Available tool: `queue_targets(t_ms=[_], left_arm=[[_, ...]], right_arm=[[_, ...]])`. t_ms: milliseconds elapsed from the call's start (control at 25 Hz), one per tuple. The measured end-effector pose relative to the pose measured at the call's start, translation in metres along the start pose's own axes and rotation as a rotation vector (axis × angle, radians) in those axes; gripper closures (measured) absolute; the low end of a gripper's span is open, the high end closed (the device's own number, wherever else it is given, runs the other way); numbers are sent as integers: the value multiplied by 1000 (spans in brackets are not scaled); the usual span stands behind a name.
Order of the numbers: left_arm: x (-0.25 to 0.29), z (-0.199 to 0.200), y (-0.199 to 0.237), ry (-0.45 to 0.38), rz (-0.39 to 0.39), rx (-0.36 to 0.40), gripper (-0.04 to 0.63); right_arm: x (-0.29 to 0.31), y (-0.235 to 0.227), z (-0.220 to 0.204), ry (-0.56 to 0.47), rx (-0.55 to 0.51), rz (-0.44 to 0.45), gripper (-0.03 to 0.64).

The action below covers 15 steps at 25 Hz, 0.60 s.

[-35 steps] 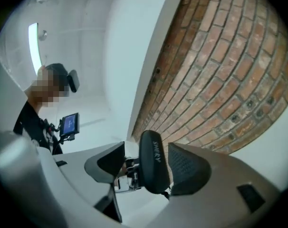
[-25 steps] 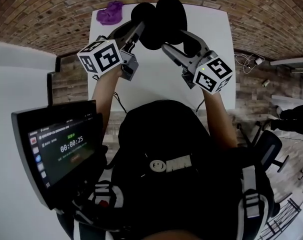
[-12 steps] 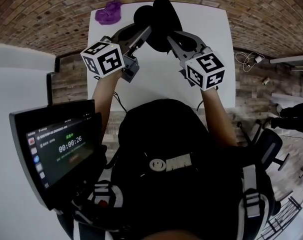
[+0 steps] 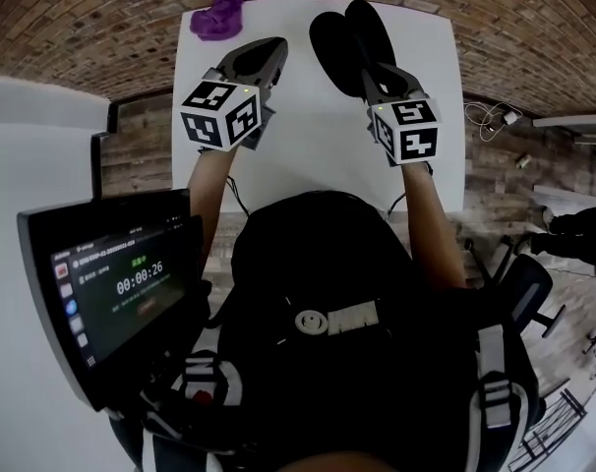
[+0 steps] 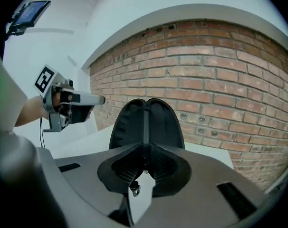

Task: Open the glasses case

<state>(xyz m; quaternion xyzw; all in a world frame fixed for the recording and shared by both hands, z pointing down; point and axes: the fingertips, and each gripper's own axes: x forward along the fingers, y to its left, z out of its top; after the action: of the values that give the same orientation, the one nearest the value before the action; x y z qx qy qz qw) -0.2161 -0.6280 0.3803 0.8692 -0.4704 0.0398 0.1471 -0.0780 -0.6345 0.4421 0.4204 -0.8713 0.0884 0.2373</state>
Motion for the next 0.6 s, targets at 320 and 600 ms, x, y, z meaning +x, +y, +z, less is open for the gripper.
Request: queue_targets(t_ms=[320, 600], left_arm=[[1, -7, 1, 9, 38, 5, 591], [4, -14, -5, 41, 42, 40, 591]], right_arm=[[44, 57, -128, 381, -63, 141, 565], [56, 74, -180, 571, -83, 164, 562]])
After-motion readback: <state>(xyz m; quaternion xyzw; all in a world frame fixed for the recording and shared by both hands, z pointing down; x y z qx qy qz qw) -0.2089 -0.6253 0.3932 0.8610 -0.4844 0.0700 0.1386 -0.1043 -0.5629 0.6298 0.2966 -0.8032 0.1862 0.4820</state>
